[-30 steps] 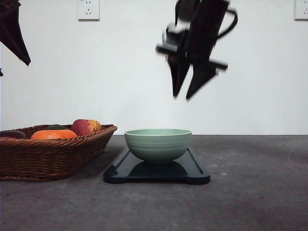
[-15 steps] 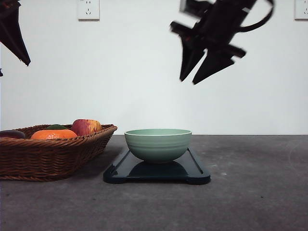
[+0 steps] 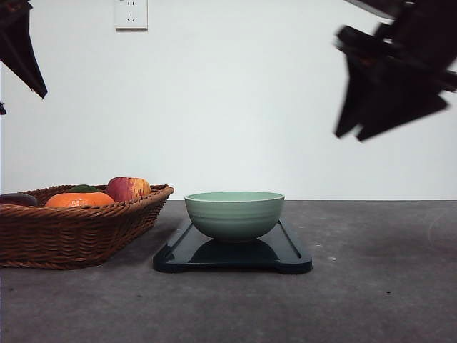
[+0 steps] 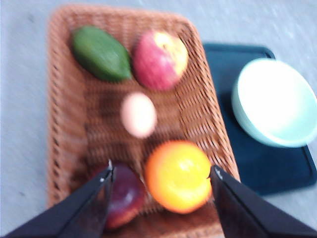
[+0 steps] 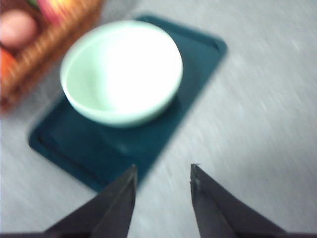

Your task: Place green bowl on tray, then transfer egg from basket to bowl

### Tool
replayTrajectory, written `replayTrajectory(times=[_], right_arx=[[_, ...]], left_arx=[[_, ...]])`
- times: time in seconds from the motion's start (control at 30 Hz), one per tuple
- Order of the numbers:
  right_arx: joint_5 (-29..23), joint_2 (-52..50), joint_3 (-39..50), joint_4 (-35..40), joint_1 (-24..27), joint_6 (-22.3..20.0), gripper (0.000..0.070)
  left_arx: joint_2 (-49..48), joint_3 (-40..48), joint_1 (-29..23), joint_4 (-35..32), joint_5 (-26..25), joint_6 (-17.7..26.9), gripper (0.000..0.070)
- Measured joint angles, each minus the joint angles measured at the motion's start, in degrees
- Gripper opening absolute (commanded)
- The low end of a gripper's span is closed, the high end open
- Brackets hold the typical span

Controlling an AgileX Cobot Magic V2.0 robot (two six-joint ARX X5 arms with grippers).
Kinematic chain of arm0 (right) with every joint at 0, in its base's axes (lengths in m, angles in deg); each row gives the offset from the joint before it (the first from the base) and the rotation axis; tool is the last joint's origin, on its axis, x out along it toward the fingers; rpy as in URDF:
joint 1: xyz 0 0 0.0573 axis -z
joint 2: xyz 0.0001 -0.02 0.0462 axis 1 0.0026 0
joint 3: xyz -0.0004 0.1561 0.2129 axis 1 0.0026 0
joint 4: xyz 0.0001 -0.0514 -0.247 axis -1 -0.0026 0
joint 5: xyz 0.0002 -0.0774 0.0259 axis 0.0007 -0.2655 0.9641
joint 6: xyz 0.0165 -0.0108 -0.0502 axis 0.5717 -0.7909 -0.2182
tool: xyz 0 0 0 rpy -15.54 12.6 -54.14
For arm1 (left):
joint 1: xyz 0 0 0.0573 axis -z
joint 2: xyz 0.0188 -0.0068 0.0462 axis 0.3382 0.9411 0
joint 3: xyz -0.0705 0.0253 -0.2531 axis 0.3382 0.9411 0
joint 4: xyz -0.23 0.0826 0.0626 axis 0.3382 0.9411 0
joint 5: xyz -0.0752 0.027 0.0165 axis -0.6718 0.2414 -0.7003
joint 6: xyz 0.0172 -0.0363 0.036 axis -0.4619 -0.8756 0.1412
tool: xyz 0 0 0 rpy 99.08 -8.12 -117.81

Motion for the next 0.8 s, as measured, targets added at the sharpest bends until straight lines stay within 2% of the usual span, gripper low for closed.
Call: replayTrajectory(times=[0.13, 0.3, 0.53, 0.63, 0.8], right_arx=[[-0.16, -6.11, 5.14, -0.69, 0.03, 0.0, 0.0214], [-1.9, -11.15, 6.23, -3.04, 0.03, 0.03, 0.0213], [-2.91, -12.71, 6.23, -2.63, 0.03, 0.04, 0.0213], [-2.91, -12.71, 6.23, -2.57, 0.03, 0.04, 0.0213], [-2.91, -12.71, 6.23, -2.55, 0.03, 0.04, 0.0213]], left_arx=[[0.08, -0.03, 2.07, 0.59, 0.09, -0.01, 0.0392], [3.48, -3.19, 4.4, 2.65, 2.33, 0.04, 0.0392], [14.36, -14.5, 6.1, 8.4, 5.92, 0.96, 0.0399], [20.4, -19.99, 6.44, 10.44, 8.13, 1.54, 0.0461], [28.55, -25.64, 6.52, 11.09, 9.26, 1.78, 0.0468]])
